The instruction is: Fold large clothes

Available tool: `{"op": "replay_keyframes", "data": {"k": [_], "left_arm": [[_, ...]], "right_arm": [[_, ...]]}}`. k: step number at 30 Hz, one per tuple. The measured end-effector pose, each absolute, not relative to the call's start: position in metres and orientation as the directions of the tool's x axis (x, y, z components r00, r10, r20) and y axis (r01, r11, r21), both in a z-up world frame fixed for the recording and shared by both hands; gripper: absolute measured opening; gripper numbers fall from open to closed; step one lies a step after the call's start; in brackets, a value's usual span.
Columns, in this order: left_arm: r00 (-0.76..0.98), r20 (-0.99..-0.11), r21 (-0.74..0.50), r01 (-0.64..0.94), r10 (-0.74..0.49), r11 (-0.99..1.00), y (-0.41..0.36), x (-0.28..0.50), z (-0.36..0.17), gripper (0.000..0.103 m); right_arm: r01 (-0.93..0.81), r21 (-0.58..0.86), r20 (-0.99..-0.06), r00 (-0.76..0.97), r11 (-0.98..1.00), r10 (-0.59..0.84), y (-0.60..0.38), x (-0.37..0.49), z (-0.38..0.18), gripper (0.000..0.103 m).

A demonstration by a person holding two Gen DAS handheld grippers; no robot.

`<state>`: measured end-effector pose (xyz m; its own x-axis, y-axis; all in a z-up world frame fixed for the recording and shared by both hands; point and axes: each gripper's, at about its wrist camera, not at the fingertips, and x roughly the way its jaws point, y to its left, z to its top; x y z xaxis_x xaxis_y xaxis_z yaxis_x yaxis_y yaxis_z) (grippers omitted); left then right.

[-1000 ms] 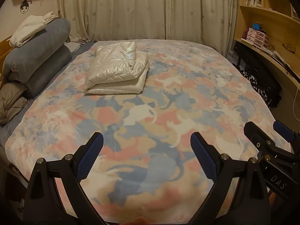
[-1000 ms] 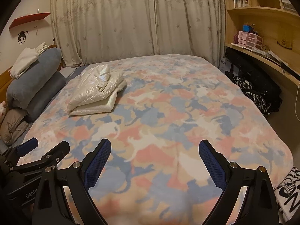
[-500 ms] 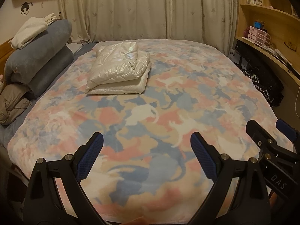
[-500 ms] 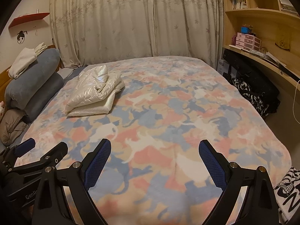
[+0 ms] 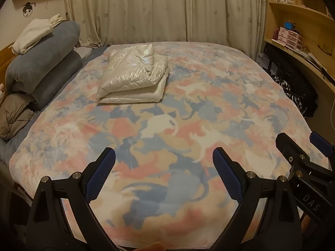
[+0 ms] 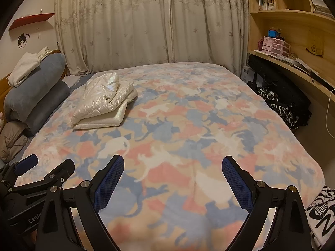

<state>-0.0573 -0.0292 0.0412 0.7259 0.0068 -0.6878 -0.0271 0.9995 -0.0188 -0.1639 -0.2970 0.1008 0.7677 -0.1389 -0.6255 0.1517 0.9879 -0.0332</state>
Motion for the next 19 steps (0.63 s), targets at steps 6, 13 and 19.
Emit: {"op": "replay_keyframes", "data": {"k": [6, 13, 19], "left_arm": [[0.718, -0.697, -0.011, -0.023, 0.009, 1.0, -0.021, -0.053, 0.035, 0.093], [0.717, -0.697, -0.008, -0.02, 0.009, 1.0, -0.022, -0.052, 0.034, 0.093], [0.72, -0.694, 0.009, -0.02, 0.021, 1.0, -0.019, -0.051, 0.03, 0.093]], "right_arm": [[0.153, -0.033, -0.627, 0.766, 0.988, -0.14, -0.298, -0.164, 0.1, 0.096], [0.156, -0.032, -0.629, 0.764, 0.987, -0.142, -0.299, -0.166, 0.098, 0.096], [0.158, -0.028, -0.635, 0.76, 0.987, -0.14, -0.299, -0.167, 0.095, 0.096]]}}
